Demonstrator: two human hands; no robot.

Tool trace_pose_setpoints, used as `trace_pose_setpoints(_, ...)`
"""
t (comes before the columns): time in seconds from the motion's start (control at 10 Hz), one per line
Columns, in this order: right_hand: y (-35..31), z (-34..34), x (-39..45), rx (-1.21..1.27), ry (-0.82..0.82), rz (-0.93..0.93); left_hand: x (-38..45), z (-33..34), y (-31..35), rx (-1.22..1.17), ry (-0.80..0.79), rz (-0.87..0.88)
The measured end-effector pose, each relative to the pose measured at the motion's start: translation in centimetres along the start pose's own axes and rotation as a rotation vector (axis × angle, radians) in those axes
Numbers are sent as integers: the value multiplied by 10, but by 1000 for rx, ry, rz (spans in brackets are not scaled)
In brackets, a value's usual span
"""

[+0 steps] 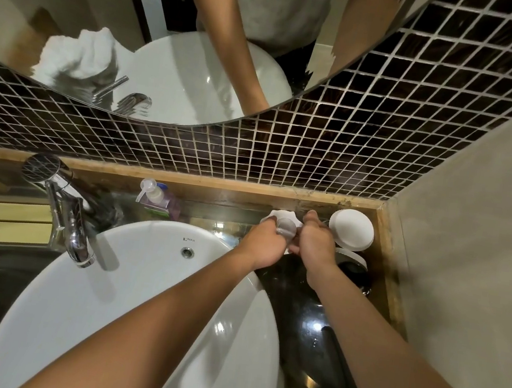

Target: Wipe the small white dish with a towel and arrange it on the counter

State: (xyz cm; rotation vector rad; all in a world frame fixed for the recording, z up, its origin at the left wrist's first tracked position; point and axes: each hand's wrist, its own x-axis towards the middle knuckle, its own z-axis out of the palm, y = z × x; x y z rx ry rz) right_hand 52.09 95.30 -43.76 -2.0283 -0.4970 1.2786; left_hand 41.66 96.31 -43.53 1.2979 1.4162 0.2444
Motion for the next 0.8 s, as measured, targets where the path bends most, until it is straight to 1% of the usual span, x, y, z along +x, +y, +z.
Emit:
trace_pose_setpoints(0.2, 4, -1, 0, -16, -12, -49, 0, 1, -1, 11, 7, 2)
trace_pose_setpoints(0.4, 5, -2, -3, -95, -54, -116, -1, -2, -1, 26, -16, 4)
trace_pose_setpoints(0.6, 0, -1, -14, -280, -84, -286, -4, -7, 5, 83, 45, 15)
trace_pose_setpoints(0.7, 1, -5, -21, -489, -57, -421, -10, -11, 2, 235, 87, 116)
trace_pose_setpoints(0.8, -1, -8, -34, -732, -57, -534, -23, -22, -2, 475, 146, 235)
